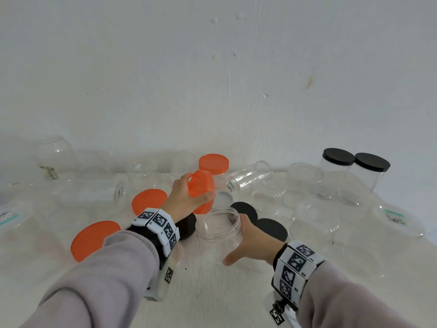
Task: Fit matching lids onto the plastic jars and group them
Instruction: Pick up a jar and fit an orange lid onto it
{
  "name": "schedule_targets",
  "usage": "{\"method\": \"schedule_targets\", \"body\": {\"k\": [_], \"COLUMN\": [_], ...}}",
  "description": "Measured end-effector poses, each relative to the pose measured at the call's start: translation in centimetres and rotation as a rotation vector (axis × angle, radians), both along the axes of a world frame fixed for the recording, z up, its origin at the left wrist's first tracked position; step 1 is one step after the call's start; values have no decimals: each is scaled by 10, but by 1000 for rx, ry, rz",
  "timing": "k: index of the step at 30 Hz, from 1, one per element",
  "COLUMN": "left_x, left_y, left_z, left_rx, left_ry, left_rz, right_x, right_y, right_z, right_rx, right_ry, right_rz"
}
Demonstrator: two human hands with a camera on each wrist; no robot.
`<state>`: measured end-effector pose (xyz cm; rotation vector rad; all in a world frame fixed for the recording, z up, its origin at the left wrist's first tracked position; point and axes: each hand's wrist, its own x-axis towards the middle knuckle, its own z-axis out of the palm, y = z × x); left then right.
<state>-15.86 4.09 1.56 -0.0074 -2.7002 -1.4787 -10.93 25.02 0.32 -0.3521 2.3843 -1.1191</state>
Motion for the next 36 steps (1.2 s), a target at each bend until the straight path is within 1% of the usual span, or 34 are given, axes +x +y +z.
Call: {"method": "schedule_targets", "body": {"k": [5, 7, 9, 13, 16, 22, 27, 31, 36], "left_x": [3, 4, 8, 22, 32, 48, 56, 60, 62], "left_y": [-2, -2, -2, 3, 9, 13, 14, 19, 24], "left_z": [4, 10, 17, 26, 27, 23, 14, 9, 4], "left_rx": [43, 27, -58, -297, -385, -494, -552, -534, -525], "left_ry": [37, 33, 6, -73, -102, -102, -139, -135, -120], "left_rz": [2, -5, -52, -281, -381, -385, -402, -399, -408], "right_x": [-1, -1, -1, -1, 0, 4, 2, -1, -4], "right_y": [1, 1, 1, -2, -6, -13, -7, -2, 0], "right_z": [-1, 0, -1, -2, -1, -2, -4, -8, -14], "right_rx": [-37, -47, -52, -24, -28, -55, -63, -86, -67], "right_ry": [-49, -51, -49, -43, -20, 15, -31, -65, -100], "right_rz": [11, 13, 16, 39, 55, 102, 123, 119, 64]}}
